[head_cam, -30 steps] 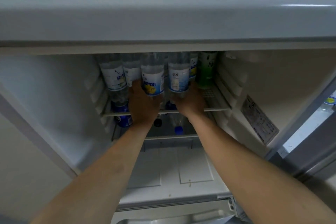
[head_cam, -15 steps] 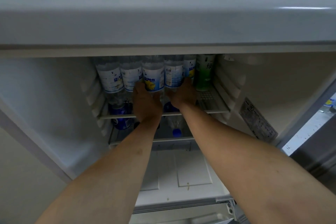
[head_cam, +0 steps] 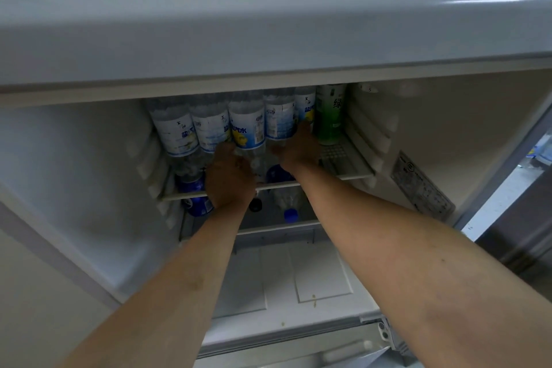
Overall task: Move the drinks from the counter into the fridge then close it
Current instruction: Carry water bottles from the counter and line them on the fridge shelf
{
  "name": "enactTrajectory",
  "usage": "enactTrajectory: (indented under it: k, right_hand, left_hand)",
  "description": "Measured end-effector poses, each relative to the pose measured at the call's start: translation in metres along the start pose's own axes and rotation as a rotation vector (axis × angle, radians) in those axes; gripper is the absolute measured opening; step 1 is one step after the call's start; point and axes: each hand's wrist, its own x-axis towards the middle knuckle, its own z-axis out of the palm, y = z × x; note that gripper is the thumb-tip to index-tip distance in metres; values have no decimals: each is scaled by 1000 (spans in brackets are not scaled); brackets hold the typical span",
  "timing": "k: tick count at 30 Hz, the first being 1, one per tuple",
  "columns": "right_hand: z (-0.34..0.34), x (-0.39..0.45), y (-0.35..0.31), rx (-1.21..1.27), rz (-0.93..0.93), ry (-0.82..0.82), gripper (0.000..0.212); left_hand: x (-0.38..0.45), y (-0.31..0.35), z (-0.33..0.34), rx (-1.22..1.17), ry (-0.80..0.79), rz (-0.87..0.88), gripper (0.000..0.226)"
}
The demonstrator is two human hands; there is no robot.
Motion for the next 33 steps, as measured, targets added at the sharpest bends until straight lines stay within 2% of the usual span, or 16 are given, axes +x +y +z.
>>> enactTrajectory:
  k: [3, 6, 8, 11, 17, 21, 24, 29, 31, 33]
  right_hand:
    - [-5, -3, -1, -29, 10, -54, 91]
    - [-13, -11, -1, -33, -23, -103, 68]
    - [-18, -22, 1, -16, -69, -48, 48]
    - [-25, -45, 10, 90, -160, 89, 23]
    - [-44, -101, 46, 237, -148, 185, 11]
    - [-67, -160, 93, 329, 21, 14, 15]
    - [-85, -224, 147, 317, 242, -143, 19]
    - [-128, -358, 245, 309, 632, -56, 26]
    - [-149, -412, 281, 324, 815, 36, 27]
    - [-168, -465, 313, 362, 980, 154, 26]
  left_hand:
    - [-9, -5, -4, -109, 31, 121, 11]
    - [-24, -13, -4, -268, 46, 154, 13]
    - [-38, -19, -2, -355, 64, 131, 18]
    - [-61, -28, 5, -411, 93, 246, 23]
    - [-110, -21, 9, -475, -28, 285, 25]
    - [-159, -16, 6, -511, -169, 223, 39]
    - [-215, -19, 6, -495, -311, 188, 36]
    - [-324, -27, 19, -414, -697, 51, 28]
    - [-361, -38, 28, -295, -894, 59, 25]
    - [-397, -56, 38, -192, -1101, -43, 22]
